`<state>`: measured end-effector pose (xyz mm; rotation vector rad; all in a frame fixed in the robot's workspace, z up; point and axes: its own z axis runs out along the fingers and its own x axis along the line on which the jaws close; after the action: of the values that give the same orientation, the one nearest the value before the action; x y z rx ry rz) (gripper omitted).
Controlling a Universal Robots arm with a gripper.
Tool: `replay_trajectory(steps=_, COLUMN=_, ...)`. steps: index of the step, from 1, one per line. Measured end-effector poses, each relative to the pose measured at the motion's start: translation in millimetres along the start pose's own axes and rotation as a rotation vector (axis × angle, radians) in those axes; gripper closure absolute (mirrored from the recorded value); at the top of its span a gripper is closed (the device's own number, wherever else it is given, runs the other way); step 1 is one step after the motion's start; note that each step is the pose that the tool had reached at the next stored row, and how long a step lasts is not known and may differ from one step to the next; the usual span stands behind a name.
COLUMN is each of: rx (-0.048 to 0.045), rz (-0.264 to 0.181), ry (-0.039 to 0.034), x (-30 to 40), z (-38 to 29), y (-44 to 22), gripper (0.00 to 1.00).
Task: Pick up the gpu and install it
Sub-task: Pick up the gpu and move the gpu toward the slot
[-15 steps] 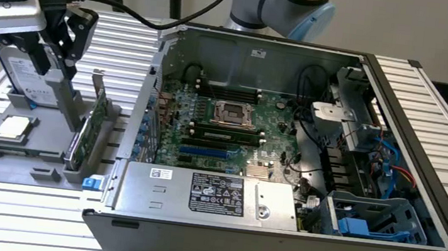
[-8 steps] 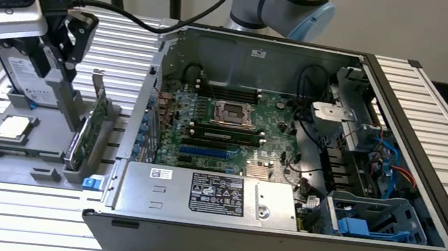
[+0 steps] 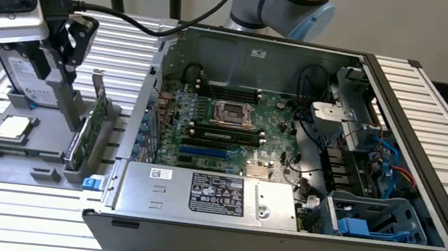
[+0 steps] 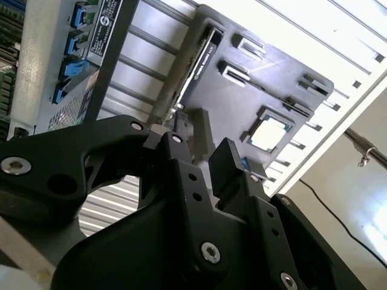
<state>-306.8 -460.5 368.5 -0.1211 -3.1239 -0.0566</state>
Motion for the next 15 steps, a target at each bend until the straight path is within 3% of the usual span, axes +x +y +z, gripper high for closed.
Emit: replay_trajectory(steps=15, rx=0.0009, rz=0.000, ry=0.0090, x=-0.2, z=7.4, y=-0.3, gripper=0.00)
